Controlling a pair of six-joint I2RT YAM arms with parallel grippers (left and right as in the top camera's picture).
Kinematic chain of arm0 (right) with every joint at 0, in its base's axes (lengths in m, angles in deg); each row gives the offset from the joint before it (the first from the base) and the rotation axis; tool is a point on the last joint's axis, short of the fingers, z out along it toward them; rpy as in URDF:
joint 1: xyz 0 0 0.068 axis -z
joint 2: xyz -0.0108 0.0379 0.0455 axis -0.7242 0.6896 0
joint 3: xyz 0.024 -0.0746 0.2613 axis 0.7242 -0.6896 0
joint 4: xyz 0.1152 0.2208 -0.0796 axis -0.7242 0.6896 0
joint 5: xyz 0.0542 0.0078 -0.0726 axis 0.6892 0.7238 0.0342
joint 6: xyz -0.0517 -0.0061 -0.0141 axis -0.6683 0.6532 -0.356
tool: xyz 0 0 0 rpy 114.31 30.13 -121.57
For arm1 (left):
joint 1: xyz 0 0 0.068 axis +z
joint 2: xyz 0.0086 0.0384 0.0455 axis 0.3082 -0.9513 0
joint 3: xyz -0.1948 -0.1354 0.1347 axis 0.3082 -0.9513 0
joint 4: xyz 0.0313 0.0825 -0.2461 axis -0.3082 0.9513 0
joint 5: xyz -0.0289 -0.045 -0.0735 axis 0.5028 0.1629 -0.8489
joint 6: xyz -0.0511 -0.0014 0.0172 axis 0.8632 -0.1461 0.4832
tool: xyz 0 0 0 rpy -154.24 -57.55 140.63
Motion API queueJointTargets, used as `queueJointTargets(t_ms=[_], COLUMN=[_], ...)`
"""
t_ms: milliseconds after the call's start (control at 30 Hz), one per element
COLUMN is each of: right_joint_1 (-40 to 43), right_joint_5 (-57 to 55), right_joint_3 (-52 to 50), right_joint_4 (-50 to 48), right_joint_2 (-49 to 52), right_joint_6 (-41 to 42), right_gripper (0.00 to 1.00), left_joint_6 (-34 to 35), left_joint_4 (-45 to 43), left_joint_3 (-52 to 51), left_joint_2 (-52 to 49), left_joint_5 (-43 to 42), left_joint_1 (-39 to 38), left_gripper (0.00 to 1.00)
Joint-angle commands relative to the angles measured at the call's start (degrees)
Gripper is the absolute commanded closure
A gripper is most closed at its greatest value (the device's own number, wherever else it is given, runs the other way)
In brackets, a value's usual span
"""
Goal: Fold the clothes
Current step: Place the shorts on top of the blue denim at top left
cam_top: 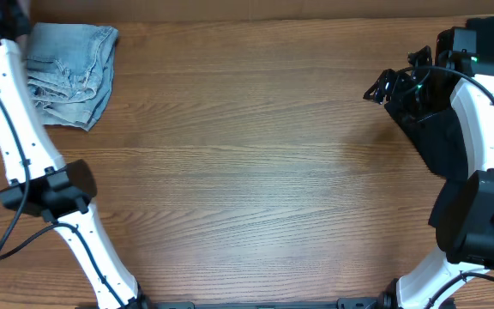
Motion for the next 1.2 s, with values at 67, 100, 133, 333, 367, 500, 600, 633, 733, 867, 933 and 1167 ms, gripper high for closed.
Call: queueJointTargets(t_ms=[67,100,133,333,367,500,600,633,733,867,933,1167], right_joint_1=[-0.2,-0.2,-0.2,-0.2,-0.2,-0.2,-0.2,-0.2,-0.2,-0.2,-0.2,-0.2], right_joint_5=[-0.2,-0.2,-0.2,-0.7,-1.1,-2.2,-2.6,-2.6,-2.6,-2.5,-2.6,-2.6], right_joint_3=[0.0,0.0,0.0,0.0,0.0,0.0,0.0,0.0,0.0,0.0,0.0,0.0], right_joint_4=[-0.1,-0.1,-0.1,1.0,1.2,2.3,2.6,2.6,2.6,2.6,2.6,2.6], right_joint_2=[0.1,0.1,0.1,0.1,0.1,0.1,0.1,0.1,0.1,0.1,0.1,0.1], right_joint_6=[0.3,0.4,0.4,0.4,0.4,0.4,0.4,0.4,0.4,0.4,0.4,0.4], right_gripper=[0.15,0.15,0.15,0.15,0.15,0.15,0.15,0.15,0.15,0.14,0.14,0.14], left_joint_6=[-2.8,-2.9,-2.8,-4.2,-4.2,-4.1,-4.2,-4.2,-4.1,-4.2,-4.1,-5.6], left_joint_4=[-6.1,-6.7,-7.3,-11.9,-12.9,-16.6,-19.2,-19.8,-20.4,-20.2,-20.3,-20.5], left_joint_3=[0.9,0.2,-0.9,-8.5,-10.1,-16.2,-19.8,-20.9,-22.5,-23.9,-25.0,-31.6], left_joint_2=[1.4,1.3,1.2,-0.2,-0.6,-1.8,-2.1,-2.2,-2.2,-2.2,-2.2,-2.2], left_joint_5=[-5.8,-6.9,-7.6,-8.5,-8.3,-8.9,-10.5,-11.3,-13.8,-17.4,-17.7,-17.7], left_joint_1=[3.3,3.3,3.3,2.0,1.8,1.0,-0.2,-0.7,-2.4,-5.2,-6.8,-11.5], left_gripper=[0.96,0.96,0.96,0.96,0.96,0.96,0.96,0.96,0.96,0.96,0.96,0.55])
